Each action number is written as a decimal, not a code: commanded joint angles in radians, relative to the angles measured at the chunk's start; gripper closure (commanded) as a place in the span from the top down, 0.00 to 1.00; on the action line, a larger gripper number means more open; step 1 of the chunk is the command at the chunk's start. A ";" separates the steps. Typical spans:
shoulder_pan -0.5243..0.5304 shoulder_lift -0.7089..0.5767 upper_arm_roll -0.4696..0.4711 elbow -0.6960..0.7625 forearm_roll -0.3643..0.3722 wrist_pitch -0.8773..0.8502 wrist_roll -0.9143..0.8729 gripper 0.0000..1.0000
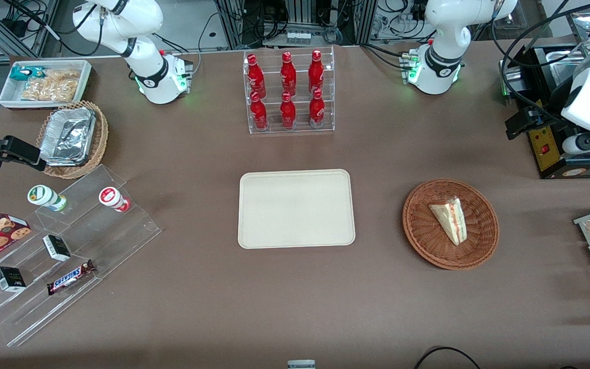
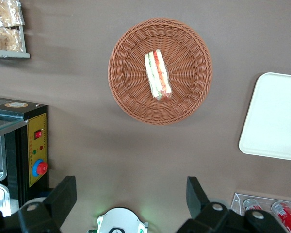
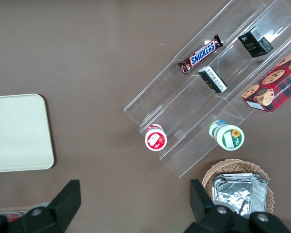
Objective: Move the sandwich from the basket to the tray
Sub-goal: 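Move the left gripper down over the wrapped sandwich in the wicker basket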
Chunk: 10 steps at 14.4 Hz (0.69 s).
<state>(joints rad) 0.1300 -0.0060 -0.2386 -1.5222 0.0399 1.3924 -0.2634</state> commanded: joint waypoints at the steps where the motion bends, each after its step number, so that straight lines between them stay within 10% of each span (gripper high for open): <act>1: -0.004 -0.028 0.007 -0.033 -0.018 0.020 0.016 1.00; 10: 0.004 0.003 0.034 -0.286 -0.008 0.247 0.006 1.00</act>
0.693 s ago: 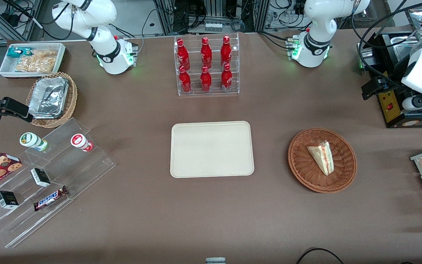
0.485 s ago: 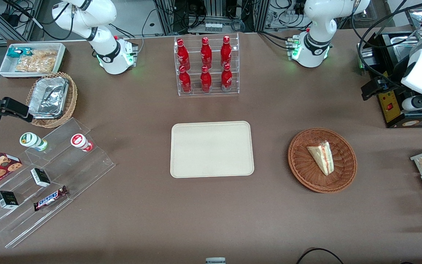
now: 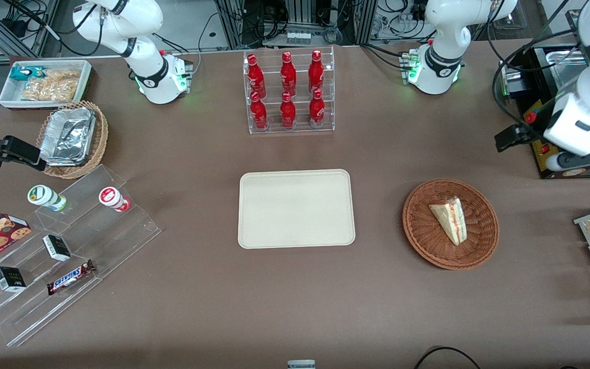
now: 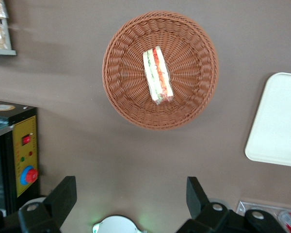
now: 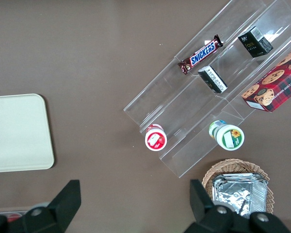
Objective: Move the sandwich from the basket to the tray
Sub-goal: 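Move the left gripper down over the wrapped sandwich in the wicker basket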
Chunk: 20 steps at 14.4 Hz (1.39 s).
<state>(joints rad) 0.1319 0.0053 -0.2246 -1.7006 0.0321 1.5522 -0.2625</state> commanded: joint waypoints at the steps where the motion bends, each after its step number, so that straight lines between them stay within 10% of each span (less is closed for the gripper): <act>1: 0.002 0.001 0.021 -0.160 -0.001 0.145 0.003 1.00; 20: -0.043 0.347 0.021 -0.379 -0.001 0.775 -0.458 1.00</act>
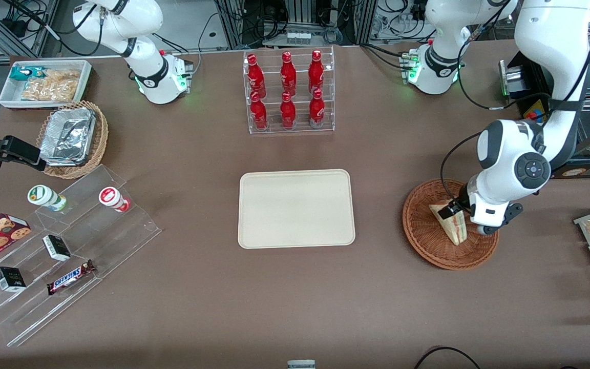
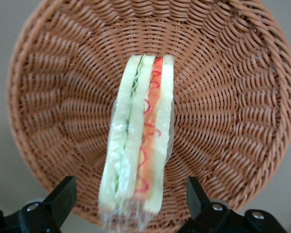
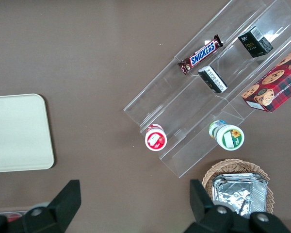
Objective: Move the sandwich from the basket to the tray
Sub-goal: 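Close the left gripper on the sandwich, then lift the sandwich and carry it over the cream tray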
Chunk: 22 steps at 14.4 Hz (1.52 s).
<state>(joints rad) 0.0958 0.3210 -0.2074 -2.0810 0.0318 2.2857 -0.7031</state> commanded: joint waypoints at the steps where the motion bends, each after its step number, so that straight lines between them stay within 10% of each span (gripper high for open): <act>1: -0.007 0.044 0.005 0.001 -0.001 0.049 -0.018 1.00; 4: -0.008 0.047 0.003 0.001 0.000 0.055 -0.018 0.38; 6: -0.008 0.040 0.003 0.001 0.000 0.052 -0.015 0.15; 14: -0.008 -0.078 -0.019 0.110 0.000 -0.153 0.083 0.12; 22: -0.114 -0.056 -0.245 0.177 0.000 -0.212 0.082 0.15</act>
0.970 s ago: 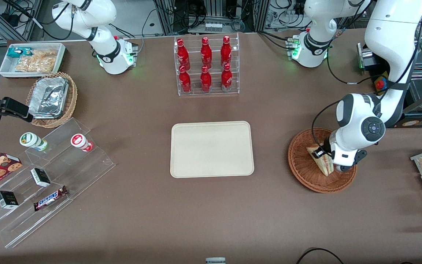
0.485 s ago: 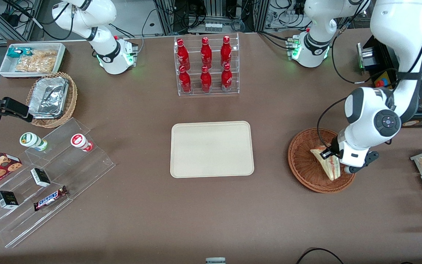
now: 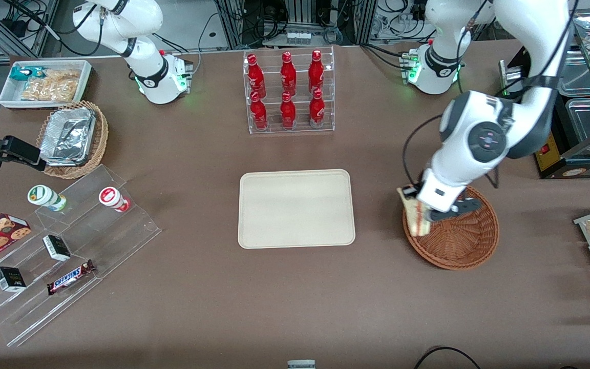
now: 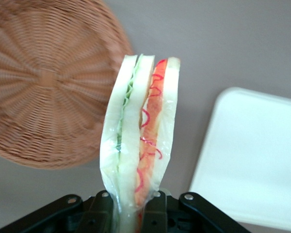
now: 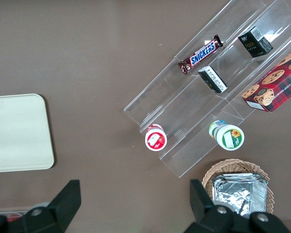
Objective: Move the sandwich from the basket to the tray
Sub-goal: 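Lift the sandwich and carry it over the cream tray, then lower the sandwich onto the tray and open the left gripper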
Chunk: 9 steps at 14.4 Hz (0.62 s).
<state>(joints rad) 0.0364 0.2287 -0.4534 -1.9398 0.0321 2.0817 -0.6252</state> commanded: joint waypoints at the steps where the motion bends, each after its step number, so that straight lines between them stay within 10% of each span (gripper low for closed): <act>1: -0.093 0.064 0.001 0.057 0.000 -0.008 0.002 0.16; 5: -0.263 0.199 0.005 0.186 0.024 0.008 -0.120 0.16; 9: -0.401 0.398 0.007 0.376 0.265 0.006 -0.437 0.18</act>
<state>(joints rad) -0.2912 0.4981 -0.4583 -1.7036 0.1966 2.1048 -0.9232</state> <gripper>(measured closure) 0.815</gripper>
